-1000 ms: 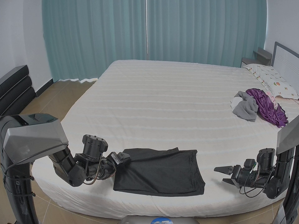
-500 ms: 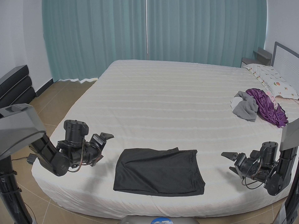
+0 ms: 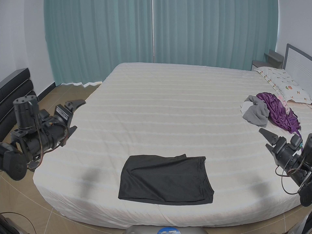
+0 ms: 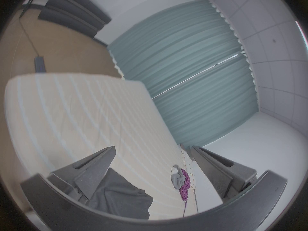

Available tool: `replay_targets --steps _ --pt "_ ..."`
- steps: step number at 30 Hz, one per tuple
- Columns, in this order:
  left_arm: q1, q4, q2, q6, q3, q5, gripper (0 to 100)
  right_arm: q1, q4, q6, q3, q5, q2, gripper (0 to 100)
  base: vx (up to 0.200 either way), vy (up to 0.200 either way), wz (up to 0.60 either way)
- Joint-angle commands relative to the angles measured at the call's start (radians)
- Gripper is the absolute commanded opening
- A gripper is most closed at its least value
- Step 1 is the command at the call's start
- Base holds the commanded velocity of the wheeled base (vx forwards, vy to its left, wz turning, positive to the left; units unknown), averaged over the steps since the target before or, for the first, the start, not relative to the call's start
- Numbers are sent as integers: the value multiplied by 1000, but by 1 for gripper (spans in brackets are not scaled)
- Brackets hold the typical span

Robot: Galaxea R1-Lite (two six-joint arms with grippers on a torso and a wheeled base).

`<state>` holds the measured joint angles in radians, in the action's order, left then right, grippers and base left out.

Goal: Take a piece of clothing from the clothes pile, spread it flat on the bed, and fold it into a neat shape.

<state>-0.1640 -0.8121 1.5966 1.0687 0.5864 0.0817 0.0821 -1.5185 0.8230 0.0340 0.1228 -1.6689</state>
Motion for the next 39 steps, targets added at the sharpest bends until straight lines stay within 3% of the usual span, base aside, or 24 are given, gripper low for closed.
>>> replay_targets --steps 1,5,7,10,14,15,17,21,24,27,30,31,32,34,36,39 --pt "44 10 -376 -184 -138 -74 100 -53 189 -225 -34 -20 456 100 0 0 0" --pt "41 13 -527 -274 -204 -94 100 -45 365 -309 -34 12 667 100 0 0 0" --pt "40 16 -662 -395 -263 -115 100 -47 561 -380 -34 100 891 100 0 0 0" --pt "41 44 -781 -486 -306 -135 100 -48 793 -492 -31 120 1100 100 0 0 0" --pt "41 206 -995 -595 -312 -181 100 -45 1166 -662 32 121 1393 100 0 0 0" --pt "41 214 -1004 -599 -312 -183 100 -45 1178 -667 35 121 1399 100 0 0 0" --pt "43 355 -1164 -694 -304 -189 100 -45 1433 -722 127 120 1548 100 0 0 0" --pt "52 508 -1324 -803 -277 -195 100 -74 1658 -757 222 120 1661 100 0 0 0" --pt "77 556 -1385 -851 -269 -197 100 -79 1692 -763 239 107 1669 100 0 0 0" --pt "136 650 -1508 -894 -277 -188 100 -79 1669 -794 237 17 1669 100 0 0 0" --pt "144 685 -1551 -897 -275 -183 100 -79 1641 -826 224 -12 1669 100 0 0 0" --pt "163 735 -1597 -923 -281 -192 100 -79 1557 -875 178 -95 1669 100 0 0 0" --pt "163 742 -1597 -938 -286 -198 100 -79 1517 -887 156 -134 1669 100 0 0 0" --pt "163 737 -1597 -948 -300 -204 100 -79 1465 -901 124 -172 1669 100 0 0 0" --pt "163 674 -1597 -984 -370 -261 100 -79 1311 -943 -6 -247 1669 100 0 0 0" --pt "163 496 -1597 -1095 -520 -293 100 -82 1287 -940 -34 -262 1669 100 0 0 0"
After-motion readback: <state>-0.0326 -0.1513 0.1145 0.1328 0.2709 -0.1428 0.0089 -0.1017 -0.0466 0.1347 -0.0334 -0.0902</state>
